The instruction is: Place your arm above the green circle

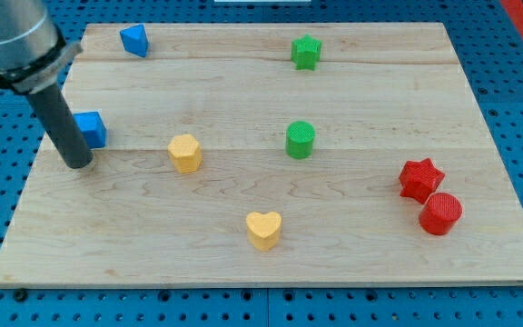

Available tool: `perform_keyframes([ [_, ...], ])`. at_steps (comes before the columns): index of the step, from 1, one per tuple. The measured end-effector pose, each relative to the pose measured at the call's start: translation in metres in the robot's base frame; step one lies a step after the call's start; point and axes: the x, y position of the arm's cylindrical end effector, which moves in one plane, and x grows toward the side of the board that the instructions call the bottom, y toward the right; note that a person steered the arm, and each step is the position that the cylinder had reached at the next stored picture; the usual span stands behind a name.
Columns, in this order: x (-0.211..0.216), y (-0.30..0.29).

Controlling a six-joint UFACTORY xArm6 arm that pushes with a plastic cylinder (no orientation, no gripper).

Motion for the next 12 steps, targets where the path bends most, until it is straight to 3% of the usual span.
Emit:
perform_keyframes([
  [6, -0.172, 0.047],
  [9, -0.166, 0.059],
  [12, -0.122, 0.147],
])
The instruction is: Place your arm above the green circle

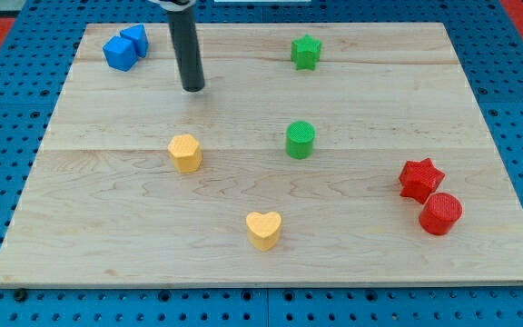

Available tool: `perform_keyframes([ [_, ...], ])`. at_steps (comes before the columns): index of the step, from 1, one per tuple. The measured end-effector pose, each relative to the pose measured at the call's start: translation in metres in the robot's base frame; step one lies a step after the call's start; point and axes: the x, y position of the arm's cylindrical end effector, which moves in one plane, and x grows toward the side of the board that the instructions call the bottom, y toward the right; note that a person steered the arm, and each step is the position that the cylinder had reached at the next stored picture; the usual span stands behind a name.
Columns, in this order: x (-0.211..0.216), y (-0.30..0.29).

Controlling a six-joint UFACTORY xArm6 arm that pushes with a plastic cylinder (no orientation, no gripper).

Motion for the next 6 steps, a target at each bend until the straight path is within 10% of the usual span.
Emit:
perform_keyframes([
  [2, 0.059, 0.128],
  [6, 0.06, 0.131],
])
